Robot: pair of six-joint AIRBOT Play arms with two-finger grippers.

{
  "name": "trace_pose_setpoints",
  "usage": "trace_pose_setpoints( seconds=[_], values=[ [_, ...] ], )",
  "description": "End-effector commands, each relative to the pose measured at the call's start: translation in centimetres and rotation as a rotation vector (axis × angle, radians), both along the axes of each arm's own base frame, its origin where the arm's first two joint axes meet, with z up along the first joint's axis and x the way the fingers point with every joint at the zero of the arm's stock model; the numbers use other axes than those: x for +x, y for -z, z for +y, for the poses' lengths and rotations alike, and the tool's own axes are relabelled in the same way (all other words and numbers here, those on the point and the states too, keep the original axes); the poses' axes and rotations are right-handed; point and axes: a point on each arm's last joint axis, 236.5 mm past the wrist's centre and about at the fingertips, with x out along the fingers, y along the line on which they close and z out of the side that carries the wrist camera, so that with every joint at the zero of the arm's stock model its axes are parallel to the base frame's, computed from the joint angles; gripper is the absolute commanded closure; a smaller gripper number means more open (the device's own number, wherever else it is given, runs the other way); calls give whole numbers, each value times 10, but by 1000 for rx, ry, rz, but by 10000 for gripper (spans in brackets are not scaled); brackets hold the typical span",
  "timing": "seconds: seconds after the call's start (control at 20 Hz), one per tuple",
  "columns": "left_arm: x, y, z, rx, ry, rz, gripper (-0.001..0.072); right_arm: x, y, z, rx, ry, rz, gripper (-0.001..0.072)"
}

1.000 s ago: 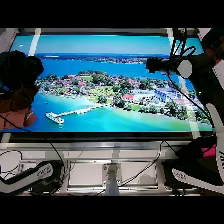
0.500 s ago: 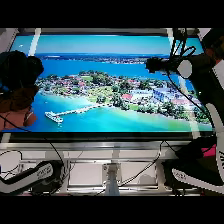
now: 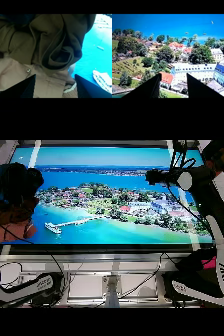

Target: Fold the clothes and pants, and hang the long-sleeved shirts on hangers.

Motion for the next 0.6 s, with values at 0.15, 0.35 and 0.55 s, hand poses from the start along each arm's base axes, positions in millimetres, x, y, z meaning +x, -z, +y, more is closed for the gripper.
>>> trace_pose_setpoints(
  seconds=[0.15,0.35,0.55],
  values=[
    [-11,33,30,-17,-62,81,141,3,-4,2,12,-2,-21,333],
    [-15,64,44,-44,-93,137,141,4,-5,3,13,-3,-25,333],
    [-5,88,41,-73,-83,144,142,4,-5,3,13,-3,-25,333]
  ],
)
